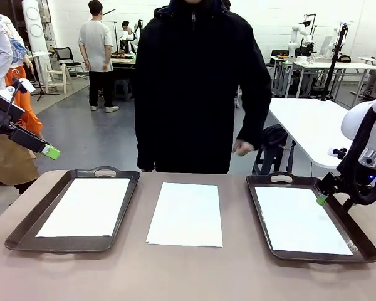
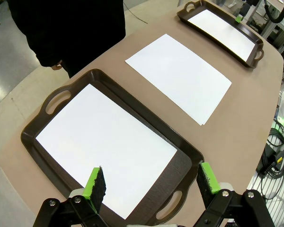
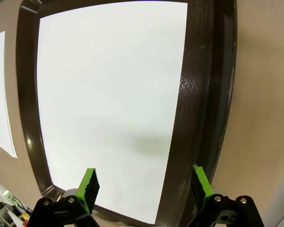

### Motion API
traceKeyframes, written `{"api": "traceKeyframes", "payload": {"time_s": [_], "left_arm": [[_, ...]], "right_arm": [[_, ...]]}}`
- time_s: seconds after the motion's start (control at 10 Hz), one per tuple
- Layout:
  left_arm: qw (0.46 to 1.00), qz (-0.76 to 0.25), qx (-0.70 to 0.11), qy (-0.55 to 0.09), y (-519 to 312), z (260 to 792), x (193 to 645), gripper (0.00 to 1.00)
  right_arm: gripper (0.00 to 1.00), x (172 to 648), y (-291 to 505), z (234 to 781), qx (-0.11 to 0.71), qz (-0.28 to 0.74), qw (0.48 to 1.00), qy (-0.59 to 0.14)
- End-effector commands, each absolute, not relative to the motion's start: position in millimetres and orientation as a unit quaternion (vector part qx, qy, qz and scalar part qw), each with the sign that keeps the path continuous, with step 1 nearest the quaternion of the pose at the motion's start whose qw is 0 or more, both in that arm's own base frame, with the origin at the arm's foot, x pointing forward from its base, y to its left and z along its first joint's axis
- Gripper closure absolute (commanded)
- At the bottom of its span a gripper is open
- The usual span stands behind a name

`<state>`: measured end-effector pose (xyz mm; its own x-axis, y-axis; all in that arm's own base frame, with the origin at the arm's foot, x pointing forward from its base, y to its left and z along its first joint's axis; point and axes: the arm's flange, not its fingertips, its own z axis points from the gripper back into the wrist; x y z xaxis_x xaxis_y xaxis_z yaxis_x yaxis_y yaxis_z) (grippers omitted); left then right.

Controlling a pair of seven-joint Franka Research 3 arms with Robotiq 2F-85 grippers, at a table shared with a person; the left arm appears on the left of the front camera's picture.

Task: Sort the A4 documents.
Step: Place the A4 Paper in the designated Handle tray.

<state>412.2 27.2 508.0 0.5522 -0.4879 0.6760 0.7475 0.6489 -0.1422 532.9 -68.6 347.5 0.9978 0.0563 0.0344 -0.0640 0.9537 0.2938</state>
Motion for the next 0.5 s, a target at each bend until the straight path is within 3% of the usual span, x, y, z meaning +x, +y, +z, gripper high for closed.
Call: {"api": "traceKeyframes", "payload": {"time_s": [0.0,0.4], "left_arm": [[0.854,-0.367,-0.207,-0.304,27.4,507.1,411.0,0.0],[0.854,-0.367,-0.207,-0.304,27.4,507.1,411.0,0.0]], "right_arm": [[0.0,532.9,-70.2,347.7,0.149,0.029,0.988,-0.014],[0.0,532.9,-70.2,347.7,0.149,0.029,0.988,-0.014]]}}
